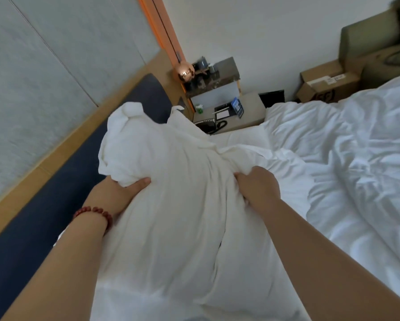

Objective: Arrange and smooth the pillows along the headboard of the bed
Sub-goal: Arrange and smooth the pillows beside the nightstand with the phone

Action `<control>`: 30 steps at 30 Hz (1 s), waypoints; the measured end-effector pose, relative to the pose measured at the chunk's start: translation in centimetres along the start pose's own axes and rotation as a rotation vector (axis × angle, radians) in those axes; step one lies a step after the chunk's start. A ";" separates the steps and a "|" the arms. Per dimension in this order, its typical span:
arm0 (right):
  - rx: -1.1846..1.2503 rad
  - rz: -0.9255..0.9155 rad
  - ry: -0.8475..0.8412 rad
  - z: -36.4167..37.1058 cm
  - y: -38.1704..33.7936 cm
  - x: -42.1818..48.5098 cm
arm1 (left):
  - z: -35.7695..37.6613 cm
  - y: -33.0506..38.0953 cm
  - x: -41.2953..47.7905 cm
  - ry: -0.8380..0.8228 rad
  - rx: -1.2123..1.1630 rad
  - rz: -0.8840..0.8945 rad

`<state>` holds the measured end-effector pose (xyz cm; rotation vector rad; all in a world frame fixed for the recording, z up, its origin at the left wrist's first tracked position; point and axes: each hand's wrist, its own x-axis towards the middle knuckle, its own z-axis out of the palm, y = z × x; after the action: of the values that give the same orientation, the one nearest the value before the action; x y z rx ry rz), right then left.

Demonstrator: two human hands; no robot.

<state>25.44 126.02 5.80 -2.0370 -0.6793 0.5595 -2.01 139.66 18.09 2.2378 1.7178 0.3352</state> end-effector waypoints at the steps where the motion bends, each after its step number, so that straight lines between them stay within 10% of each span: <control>1: -0.021 -0.001 -0.006 0.3 0.1 0.0 | 0.7 -0.5 -0.6 -0.013 -0.018 -0.034; 10: -0.346 -0.084 -0.464 12.7 14.5 -6.4 | 10.7 -5.0 -7.2 -0.011 -0.173 -0.390; 20: -0.124 -0.100 -0.428 18.5 17.9 -4.8 | 12.8 -1.8 -2.0 0.158 -0.045 -0.090; 30: -0.156 -0.059 -0.524 20.1 18.3 -3.2 | 15.7 -5.5 -0.5 0.142 -0.049 -0.191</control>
<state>15.26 127.89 -19.57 -2.0137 -1.1157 1.0508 -1.45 139.05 1.48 2.0386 1.9547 0.4957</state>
